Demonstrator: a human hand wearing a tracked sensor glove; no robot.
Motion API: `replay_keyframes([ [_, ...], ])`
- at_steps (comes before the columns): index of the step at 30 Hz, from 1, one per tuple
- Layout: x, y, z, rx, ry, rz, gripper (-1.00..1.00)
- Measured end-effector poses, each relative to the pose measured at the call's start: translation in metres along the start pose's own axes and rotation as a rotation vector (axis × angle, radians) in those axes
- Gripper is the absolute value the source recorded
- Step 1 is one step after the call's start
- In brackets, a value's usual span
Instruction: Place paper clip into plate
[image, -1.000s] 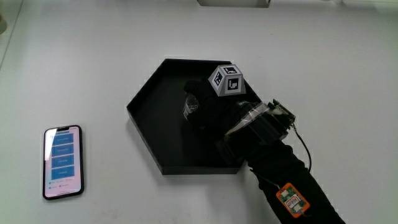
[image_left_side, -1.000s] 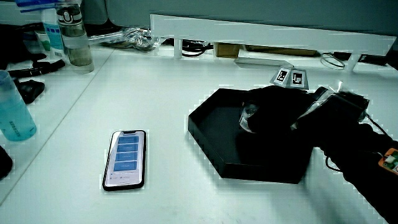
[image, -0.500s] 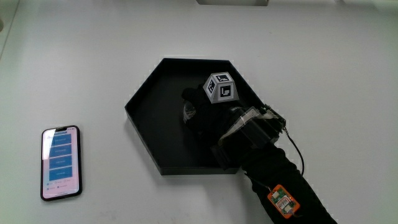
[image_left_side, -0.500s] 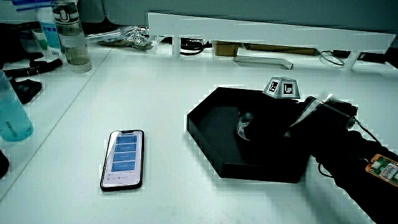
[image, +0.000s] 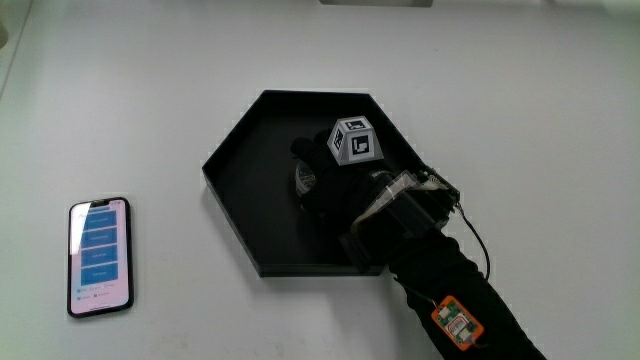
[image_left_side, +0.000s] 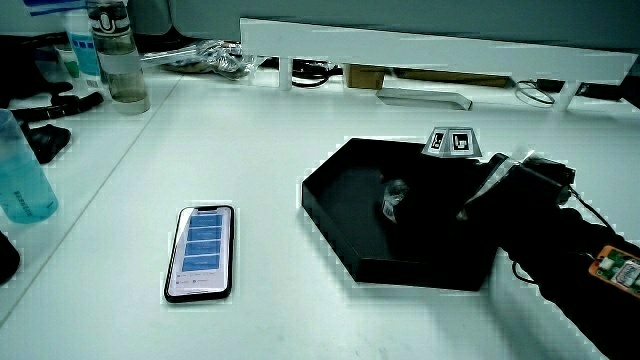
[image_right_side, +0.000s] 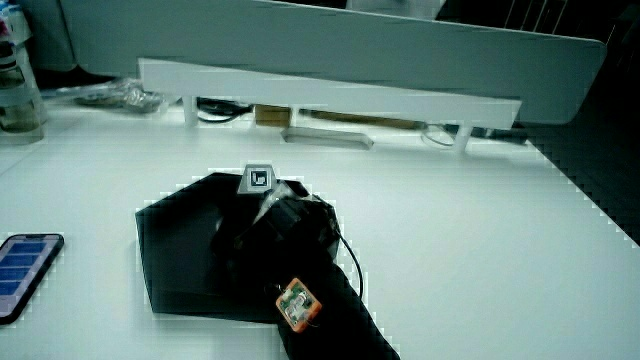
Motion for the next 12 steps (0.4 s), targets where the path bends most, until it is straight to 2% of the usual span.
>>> replay_keyframes([
  [2,-0.001,0.002,-0.007,-0.048,-0.053,-0.025,-0.71],
  [3,-0.001,0.002,-0.010,-0.089,-0.020,-0.003,-0.86],
  [4,0.000,-0.002,-0.008,-0.039,-0.021,-0.014,-1.00],
  [7,0.000,-0.018,0.005,0.121,-0.015,-0.008,-1.00],
  [8,0.000,-0.025,0.011,0.194,-0.020,-0.003,-1.00],
  [9,0.003,-0.027,0.014,0.214,0.023,0.022,-1.00],
  [10,0.004,-0.034,0.018,0.278,0.051,0.036,-1.00],
  [12,0.003,-0.041,0.025,0.309,0.064,0.056,-1.00],
])
